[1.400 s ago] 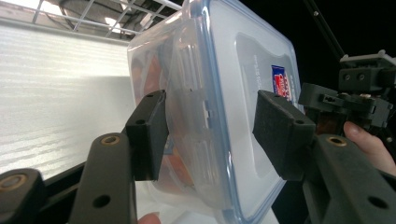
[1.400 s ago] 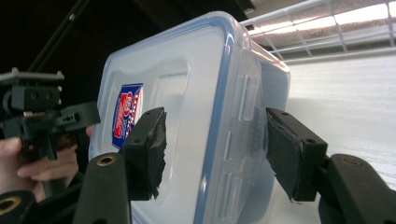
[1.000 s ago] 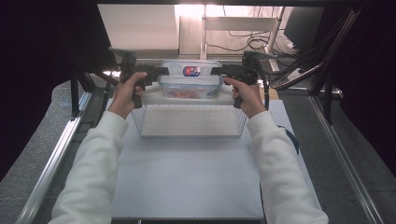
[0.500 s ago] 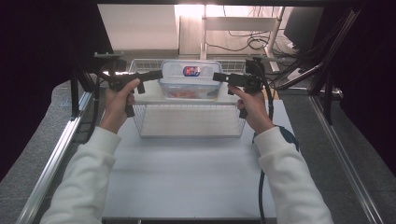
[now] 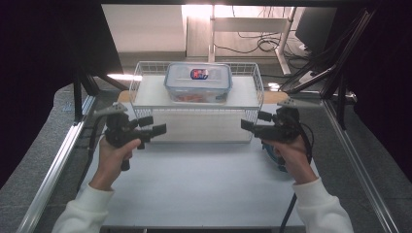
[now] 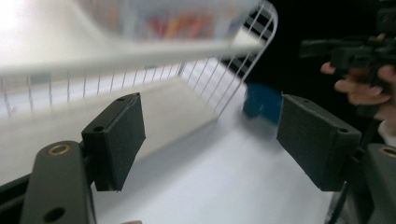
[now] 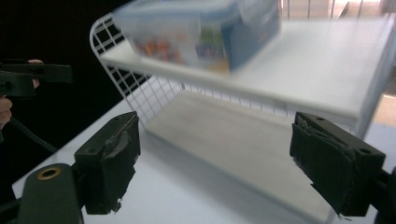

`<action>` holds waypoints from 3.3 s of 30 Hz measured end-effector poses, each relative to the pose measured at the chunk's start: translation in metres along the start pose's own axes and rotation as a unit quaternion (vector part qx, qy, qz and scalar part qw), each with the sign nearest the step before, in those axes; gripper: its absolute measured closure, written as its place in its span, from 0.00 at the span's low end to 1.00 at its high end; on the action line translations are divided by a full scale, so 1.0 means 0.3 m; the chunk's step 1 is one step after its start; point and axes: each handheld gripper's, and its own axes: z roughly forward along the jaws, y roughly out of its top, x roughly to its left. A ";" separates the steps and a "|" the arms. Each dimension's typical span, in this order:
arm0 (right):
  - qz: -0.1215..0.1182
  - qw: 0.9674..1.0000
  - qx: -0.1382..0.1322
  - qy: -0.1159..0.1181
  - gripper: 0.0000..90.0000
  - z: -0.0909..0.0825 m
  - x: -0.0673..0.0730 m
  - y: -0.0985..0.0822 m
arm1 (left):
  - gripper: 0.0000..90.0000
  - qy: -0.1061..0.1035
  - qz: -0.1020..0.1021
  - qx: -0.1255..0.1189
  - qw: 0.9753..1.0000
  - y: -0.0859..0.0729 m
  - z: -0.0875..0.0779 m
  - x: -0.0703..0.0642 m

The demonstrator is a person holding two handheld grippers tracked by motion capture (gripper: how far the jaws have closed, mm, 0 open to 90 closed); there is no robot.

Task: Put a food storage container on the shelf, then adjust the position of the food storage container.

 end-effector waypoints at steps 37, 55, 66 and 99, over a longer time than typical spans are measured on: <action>-0.006 0.995 0.100 -0.002 0.32 -0.040 -0.037 -0.422 | 0.25 0.060 0.012 0.098 0.993 -0.362 0.028 -0.006; -0.013 0.991 0.130 -0.026 0.55 -0.071 -0.136 -0.294 | 0.24 0.059 0.012 0.102 0.993 -0.361 0.049 0.008; -0.002 0.979 0.175 -0.102 0.79 -0.082 -0.387 -0.166 | 0.24 0.068 0.017 0.119 0.990 -0.376 0.063 0.010; -0.063 0.940 0.266 -0.204 0.99 0.011 -0.684 -0.185 | 0.24 0.058 0.010 0.138 0.989 -0.386 0.088 0.020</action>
